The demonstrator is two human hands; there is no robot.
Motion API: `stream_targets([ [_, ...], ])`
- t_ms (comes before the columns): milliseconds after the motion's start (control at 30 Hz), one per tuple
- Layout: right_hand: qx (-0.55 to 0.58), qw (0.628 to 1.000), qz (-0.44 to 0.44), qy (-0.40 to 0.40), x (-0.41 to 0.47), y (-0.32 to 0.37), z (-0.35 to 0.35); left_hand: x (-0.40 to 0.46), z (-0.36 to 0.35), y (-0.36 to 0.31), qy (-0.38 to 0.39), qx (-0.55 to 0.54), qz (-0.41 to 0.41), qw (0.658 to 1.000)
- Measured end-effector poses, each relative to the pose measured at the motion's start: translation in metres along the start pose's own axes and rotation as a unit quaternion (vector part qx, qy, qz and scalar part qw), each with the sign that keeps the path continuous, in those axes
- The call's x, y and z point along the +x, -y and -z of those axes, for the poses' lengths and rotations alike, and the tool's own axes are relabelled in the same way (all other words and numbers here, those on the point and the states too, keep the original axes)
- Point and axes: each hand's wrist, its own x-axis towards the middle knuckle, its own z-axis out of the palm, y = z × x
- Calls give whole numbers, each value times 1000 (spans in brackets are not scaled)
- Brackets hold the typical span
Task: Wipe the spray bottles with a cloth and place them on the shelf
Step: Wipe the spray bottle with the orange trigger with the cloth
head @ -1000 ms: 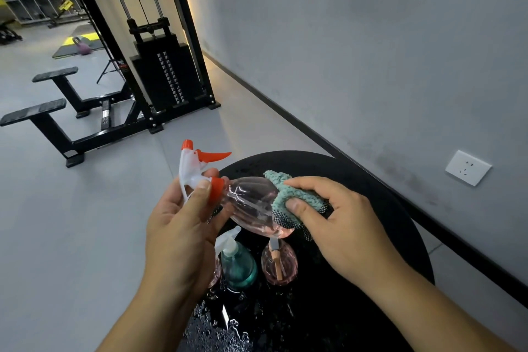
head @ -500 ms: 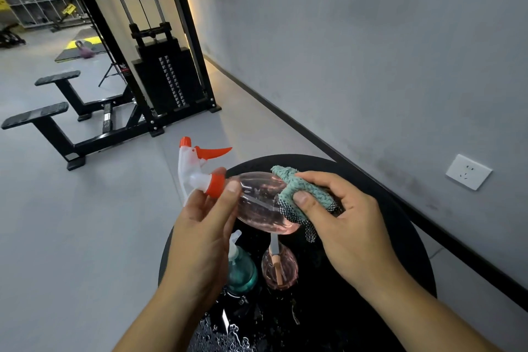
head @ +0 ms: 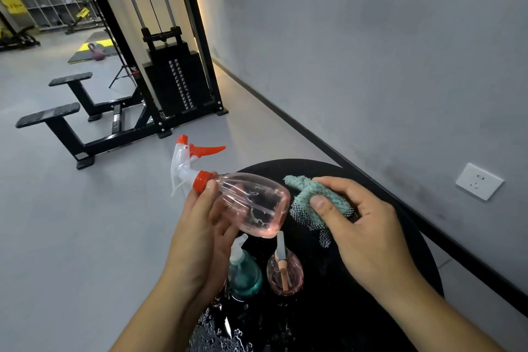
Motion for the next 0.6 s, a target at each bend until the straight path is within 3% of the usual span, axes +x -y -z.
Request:
stream_targets([
  [300, -13, 1000, 10, -10, -1, -1, 0, 3, 9, 3, 19, -62, 117, 991],
  [533, -15, 1000, 6, -22, 1, -3, 4, 2, 11, 4, 97, 10, 132, 986],
  [600, -17, 999, 10, -25, 2, -3, 5, 4, 13, 5, 89, 26, 132, 987],
])
